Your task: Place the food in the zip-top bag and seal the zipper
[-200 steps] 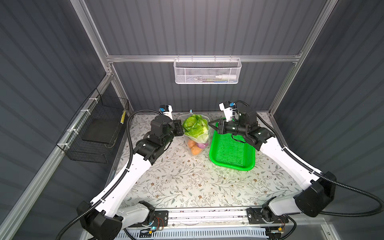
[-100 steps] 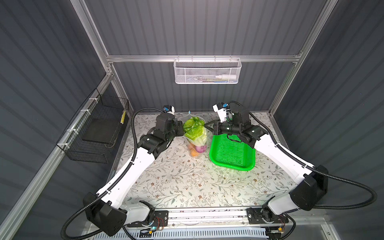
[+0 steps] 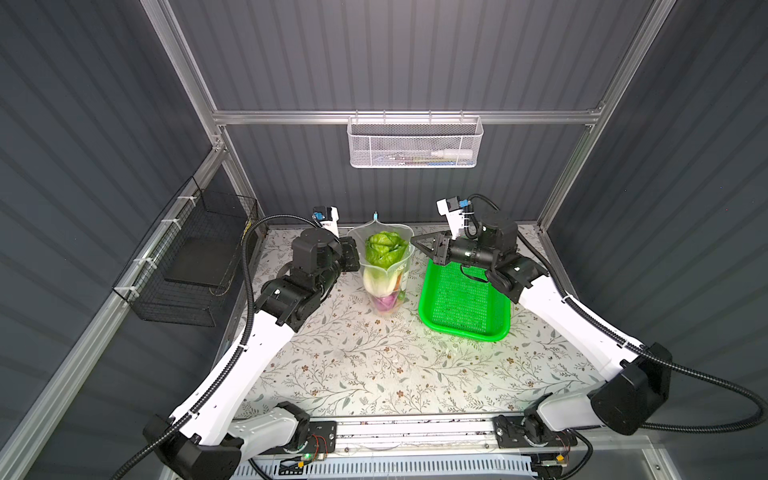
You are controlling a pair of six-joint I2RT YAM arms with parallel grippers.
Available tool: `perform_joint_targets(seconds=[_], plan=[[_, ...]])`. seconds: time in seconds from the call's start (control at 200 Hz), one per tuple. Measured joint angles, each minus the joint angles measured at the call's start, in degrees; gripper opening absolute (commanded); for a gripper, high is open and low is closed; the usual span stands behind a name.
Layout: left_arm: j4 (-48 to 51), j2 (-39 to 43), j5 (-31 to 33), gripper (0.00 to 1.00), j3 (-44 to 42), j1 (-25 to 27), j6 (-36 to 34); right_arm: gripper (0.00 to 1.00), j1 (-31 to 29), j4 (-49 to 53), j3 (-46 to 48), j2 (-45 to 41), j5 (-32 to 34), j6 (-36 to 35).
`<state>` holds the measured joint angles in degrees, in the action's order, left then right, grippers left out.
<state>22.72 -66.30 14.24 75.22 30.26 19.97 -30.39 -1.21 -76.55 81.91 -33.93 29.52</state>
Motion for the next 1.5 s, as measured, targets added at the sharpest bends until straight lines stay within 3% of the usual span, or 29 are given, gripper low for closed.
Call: perform_joint_targets(seconds=[0.245, 0.29, 0.35, 0.465, 0.54, 0.64, 0.91, 1.121, 1.291, 1.401, 1.496], plan=[[-1.9, 0.3, -1.3, 0.0, -0.9, 0.0, 0.2, 0.0, 0.0, 3.2, -0.1, 3.4, 2.1, -0.3], [-2.7, 0.3, -1.9, 0.0, -1.5, 0.0, 0.2, 0.05, 0.0, 4.0, -0.1, 4.0, 2.5, -0.6], [-3.5, 0.2, -2.8, 0.0, -2.3, 0.0, 0.5, 0.16, 0.0, 5.5, -0.1, 4.8, 3.3, -1.2], [-5.3, -0.8, -4.8, 0.0, -3.3, 0.0, 1.5, 0.59, 0.1, 8.0, -0.1, 5.0, 5.0, -2.2], [-6.2, -2.4, -6.2, 0.0, -3.9, 0.0, 2.2, 0.72, 0.5, 9.9, -0.1, 4.4, 6.7, -3.2], [-7.6, -4.4, -7.7, 0.0, -4.6, 0.0, 3.2, 0.8, 2.9, 13.3, 0.5, 2.1, 9.2, -4.3], [-10.5, -5.4, -9.8, 0.0, -6.0, 0.0, 5.2, 0.86, 17.4, 25.6, 8.3, -9.8, 23.4, -9.1], [-12.1, -6.7, -10.3, 0.0, -6.2, 0.0, 6.1, 0.82, 28.3, 33.5, 16.6, -11.0, 30.5, -11.7], [-12.5, -8.3, -11.1, 0.0, -6.2, 0.0, 6.2, 0.76, 29.9, 35.9, 20.8, -10.5, 30.7, -12.1], [-12.5, -8.9, -11.5, 0.0, -6.2, 0.0, 6.2, 0.63, 29.9, 35.5, 21.4, -8.4, 29.7, -11.9], [-12.5, -8.9, -11.5, 0.0, -6.1, 0.0, 6.2, 0.57, 29.9, 35.2, 21.9, -6.0, 29.3, -12.3]])
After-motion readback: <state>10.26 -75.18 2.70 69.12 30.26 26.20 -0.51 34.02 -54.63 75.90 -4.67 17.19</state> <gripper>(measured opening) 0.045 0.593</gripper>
